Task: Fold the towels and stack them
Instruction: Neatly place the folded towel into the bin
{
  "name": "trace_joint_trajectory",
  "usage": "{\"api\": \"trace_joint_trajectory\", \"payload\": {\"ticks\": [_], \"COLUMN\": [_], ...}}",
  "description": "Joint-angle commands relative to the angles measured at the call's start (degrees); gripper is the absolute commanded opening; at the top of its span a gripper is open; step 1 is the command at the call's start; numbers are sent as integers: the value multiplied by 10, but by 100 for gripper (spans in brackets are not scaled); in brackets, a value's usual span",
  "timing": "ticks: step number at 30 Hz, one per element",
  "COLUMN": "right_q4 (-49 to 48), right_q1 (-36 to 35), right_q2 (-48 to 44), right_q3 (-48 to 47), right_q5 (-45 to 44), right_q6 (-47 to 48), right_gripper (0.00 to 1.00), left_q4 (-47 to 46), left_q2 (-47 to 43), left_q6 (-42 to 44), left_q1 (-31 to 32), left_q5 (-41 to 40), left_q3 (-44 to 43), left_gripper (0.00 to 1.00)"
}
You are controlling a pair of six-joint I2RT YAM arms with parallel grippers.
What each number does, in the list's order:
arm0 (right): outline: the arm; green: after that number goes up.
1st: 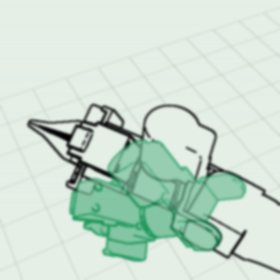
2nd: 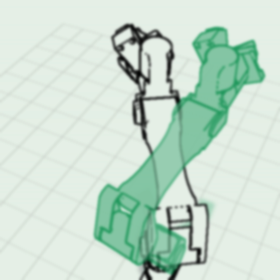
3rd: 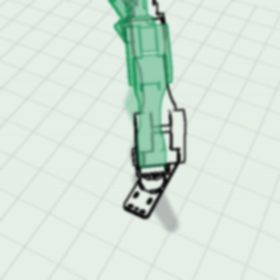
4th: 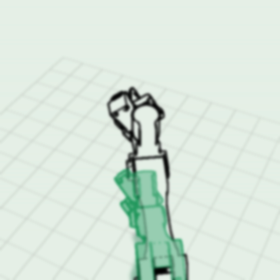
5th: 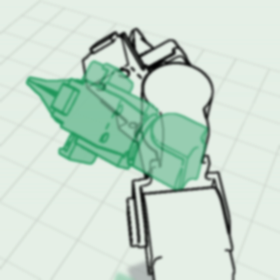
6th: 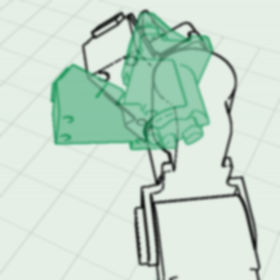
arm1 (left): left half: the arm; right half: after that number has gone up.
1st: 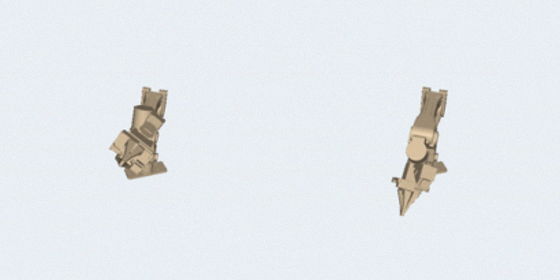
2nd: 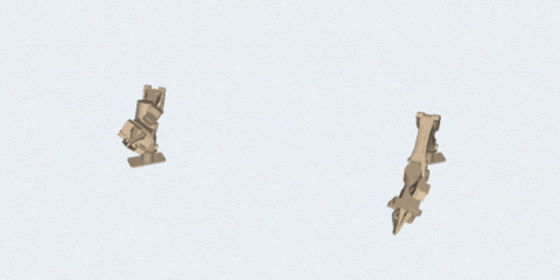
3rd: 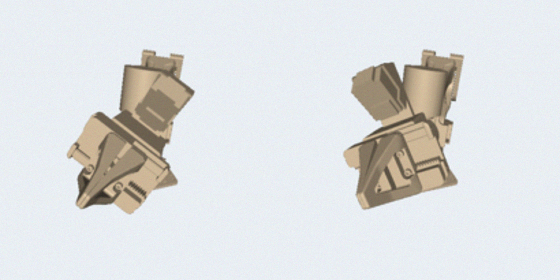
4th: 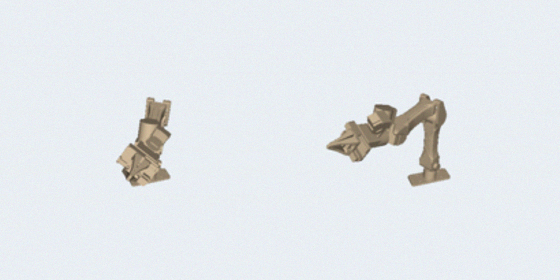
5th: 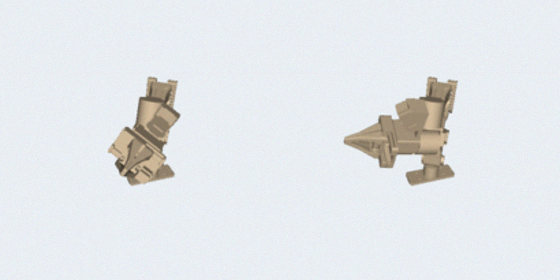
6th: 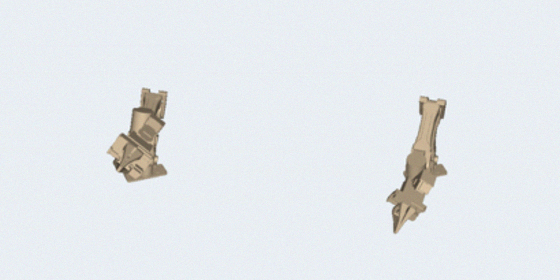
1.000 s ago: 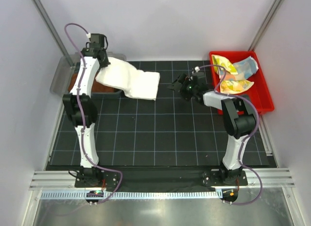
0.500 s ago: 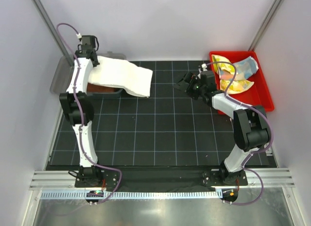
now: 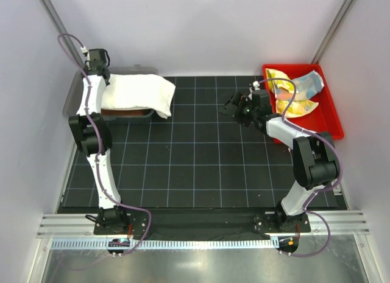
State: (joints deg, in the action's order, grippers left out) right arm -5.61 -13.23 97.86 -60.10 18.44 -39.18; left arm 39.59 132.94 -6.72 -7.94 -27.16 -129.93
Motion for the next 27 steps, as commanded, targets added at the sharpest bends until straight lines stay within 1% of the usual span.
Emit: {"api": "trace_joint_trajectory", "payload": {"ticks": [1, 5, 9, 12, 17, 19, 20, 21, 22, 23, 24, 25, 27], "right_q4": [-3, -1, 4, 16, 17, 17, 20, 21, 21, 21, 21, 24, 31], "right_q1": [4, 5, 4, 4, 4, 4, 5, 4, 4, 4, 4, 4, 4], "right_q2": [-28, -28, -30, -36, -26, -21, -18, -17, -16, -16, -16, -17, -21], "right_q3": [-6, -5, -5, -5, -8, -13, -14, -14, -15, -15, -15, -20, -26], "right_q5": [-2, -7, -7, -28, -30, -28, -29, -31, -31, -30, -27, -25, -29], "right_q6": [17, 22, 29, 40, 43, 43, 43, 44, 44, 44, 44, 45, 47], "right_gripper": [100, 100, 100, 100, 100, 100, 100, 100, 100, 100, 100, 100, 100], "left_q4": [-55, -60, -85, -110, -132, -145, -148, -148, -148, -149, -148, -148, -148], "left_q2": [-1, 8, 28, 44, 69, 77, 87, 93, 96, 97, 95, 89, 74], "left_q6": [28, 33, 54, 63, 65, 86, 95, 99, 101, 102, 104, 106, 103], "left_q1": [-36, -51, -54, -56, -64, -66, -66, -66, -63, -61, -59, -51, -42], "left_q5": [-66, -72, -80, -82, -90, -91, -89, -86, -94, -98, -106, -124, -130], "left_q3": [-16, -16, -29, -40, -54, -56, -59, -63, -65, -64, -62, -60, -53], "left_gripper": [0, 0, 0, 0, 0, 1, 7, 16, 39, 55, 66, 73, 76]}}
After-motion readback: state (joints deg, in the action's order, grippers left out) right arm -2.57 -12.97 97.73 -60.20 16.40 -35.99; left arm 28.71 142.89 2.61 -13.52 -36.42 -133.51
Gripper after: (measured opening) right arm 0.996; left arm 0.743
